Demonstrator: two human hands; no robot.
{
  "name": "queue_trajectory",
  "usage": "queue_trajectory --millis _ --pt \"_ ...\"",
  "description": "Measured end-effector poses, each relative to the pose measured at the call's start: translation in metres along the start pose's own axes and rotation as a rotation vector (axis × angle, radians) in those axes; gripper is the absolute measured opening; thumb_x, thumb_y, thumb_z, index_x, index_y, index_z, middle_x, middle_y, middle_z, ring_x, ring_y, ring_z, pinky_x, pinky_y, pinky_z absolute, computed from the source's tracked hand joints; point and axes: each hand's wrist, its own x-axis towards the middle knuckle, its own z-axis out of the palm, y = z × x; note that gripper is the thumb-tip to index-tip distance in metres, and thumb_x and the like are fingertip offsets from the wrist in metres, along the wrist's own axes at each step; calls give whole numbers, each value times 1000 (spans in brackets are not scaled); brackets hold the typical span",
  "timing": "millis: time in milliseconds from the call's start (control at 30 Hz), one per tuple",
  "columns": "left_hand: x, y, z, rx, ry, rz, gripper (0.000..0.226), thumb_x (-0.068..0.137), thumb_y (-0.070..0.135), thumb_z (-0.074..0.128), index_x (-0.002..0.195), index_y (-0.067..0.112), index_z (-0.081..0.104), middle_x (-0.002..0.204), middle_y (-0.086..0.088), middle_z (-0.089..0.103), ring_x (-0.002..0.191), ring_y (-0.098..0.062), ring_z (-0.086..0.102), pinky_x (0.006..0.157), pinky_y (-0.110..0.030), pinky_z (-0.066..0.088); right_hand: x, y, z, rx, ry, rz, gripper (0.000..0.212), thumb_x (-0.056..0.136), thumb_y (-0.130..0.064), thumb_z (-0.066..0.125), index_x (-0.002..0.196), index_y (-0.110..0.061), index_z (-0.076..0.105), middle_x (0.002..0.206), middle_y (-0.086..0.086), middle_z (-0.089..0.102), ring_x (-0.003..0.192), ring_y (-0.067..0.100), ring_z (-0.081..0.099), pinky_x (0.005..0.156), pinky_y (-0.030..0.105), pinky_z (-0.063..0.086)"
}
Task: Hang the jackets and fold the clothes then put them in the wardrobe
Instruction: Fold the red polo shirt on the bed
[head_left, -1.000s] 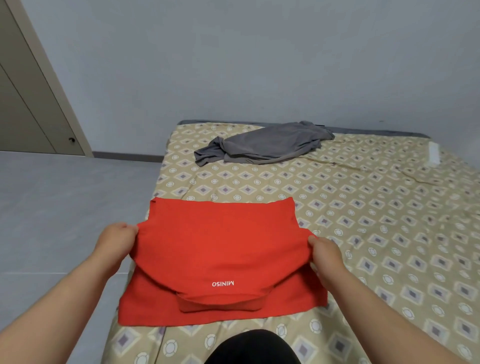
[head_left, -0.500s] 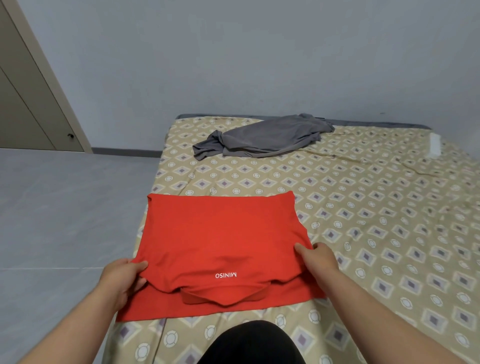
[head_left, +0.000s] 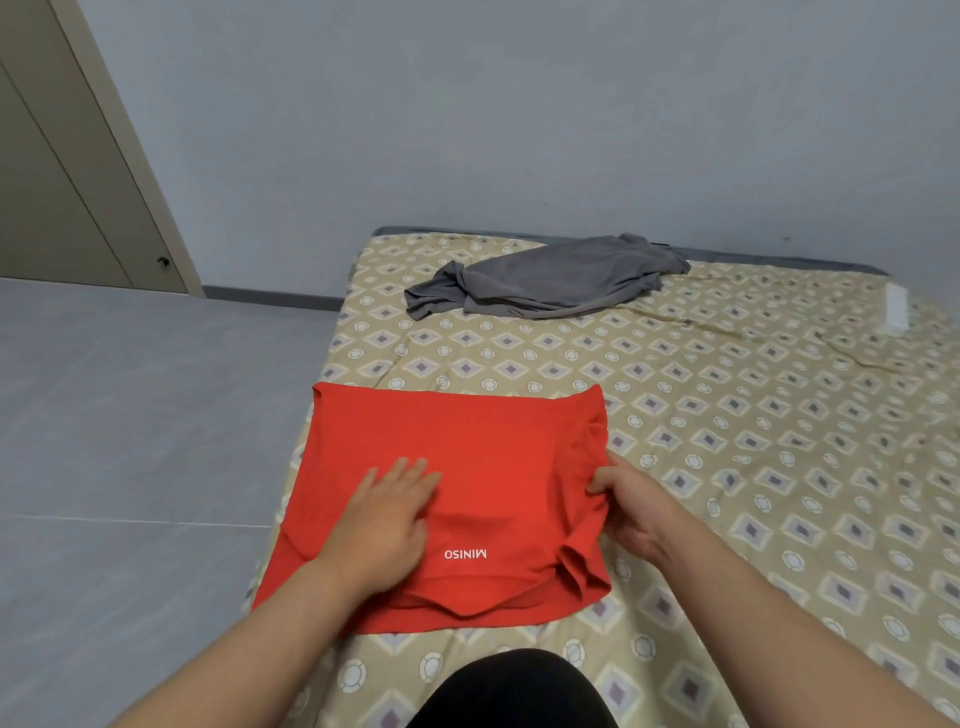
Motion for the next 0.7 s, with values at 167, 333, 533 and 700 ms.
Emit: queue_trajectory --millis 167,333,533,700 --pt "34 39 34 91 -278 -8 80 94 61 37 159 26 5 167 -2 -5 153 -20 -5 123 -44 -2 -4 -3 24 -102 -75 2 52 77 12 35 109 -15 65 67 3 66 52 15 60 45 21 47" --pt "20 34 51 -210 -267 -71 72 95 56 43 158 29 18 166 1 -2 153 -14 -6 122 -34 -7 -4 -4 49 164 -218 -40 58 76 16 29 108 -13 67 70 9 61 51 18 58 48 25 52" --pt "-8 14 15 -1788 123 -590 35 104 36 39 126 12 54 130 -11 57 125 -25 53 107 -34 38 1 12 140 -194 -289 -181 74 63 5 48 127 -32 58 79 4 64 58 17 52 53 25 42" --pt "-35 -8 10 -2045 167 -633 50 104 42 35 126 3 57 116 -19 69 108 -29 66 100 -45 47 0 54 194 -394 -265 -144 79 81 4 58 152 -23 37 91 3 63 61 13 55 57 22 42"
